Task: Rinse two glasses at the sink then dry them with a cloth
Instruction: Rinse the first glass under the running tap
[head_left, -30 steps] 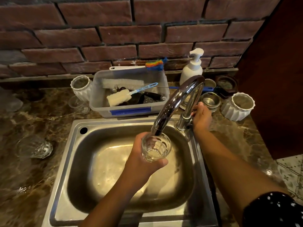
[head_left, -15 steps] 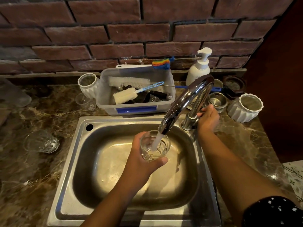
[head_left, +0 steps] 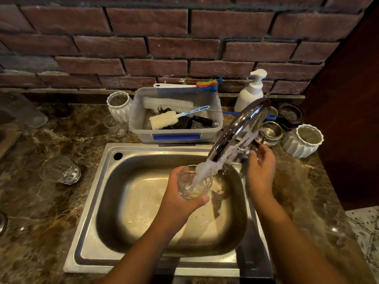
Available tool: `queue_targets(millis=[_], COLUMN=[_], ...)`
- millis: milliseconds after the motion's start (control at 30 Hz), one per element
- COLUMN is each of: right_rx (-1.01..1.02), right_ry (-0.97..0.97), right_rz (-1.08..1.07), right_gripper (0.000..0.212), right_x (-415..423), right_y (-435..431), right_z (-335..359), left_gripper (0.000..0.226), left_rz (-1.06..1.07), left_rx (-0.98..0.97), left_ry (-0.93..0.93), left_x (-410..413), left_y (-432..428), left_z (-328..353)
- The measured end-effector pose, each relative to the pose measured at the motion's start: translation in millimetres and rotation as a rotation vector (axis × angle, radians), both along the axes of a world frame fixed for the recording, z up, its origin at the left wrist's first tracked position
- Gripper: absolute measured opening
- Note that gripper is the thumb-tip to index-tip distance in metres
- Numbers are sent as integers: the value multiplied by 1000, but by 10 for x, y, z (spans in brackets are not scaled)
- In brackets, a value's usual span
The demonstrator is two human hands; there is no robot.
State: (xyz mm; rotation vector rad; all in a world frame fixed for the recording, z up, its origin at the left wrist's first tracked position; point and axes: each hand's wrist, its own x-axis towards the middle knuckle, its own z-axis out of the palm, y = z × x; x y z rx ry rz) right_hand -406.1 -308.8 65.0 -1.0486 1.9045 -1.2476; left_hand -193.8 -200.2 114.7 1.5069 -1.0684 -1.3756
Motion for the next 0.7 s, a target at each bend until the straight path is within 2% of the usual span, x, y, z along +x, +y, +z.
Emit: queue_targets(millis=[67,133,200,333,467,533,600,700], right_rx=[-37,-40,-26,30,-2,-1,87,286], right_ry=[-6,-165,-267,-171,35,134,173,234], right_rz=[126,318,521,755,927,1090,1253,1380], right_gripper=[35,25,28,24,15,16,20,30], right_x=[166,386,573,790,855,832,799,720], right_y=[256,465,584,606,549,493,444,361], right_z=[205,451,600,672,642,665,755,857], left_gripper=[76,76,77,80,74,72,73,73], left_rz=[-2,-10,-12,-11,-20,-63,-140,-258], left_rx=[3,5,-6,-12,-3,4,2,12], left_ry=[29,55,59,40,109,133,159,167], left_x=[36,67,99,168,301,384,471,567], left_y=[7,-3,-18,-29,-29,-38,-66,-136], left_z=[12,25,18,2,-2,16,22,39])
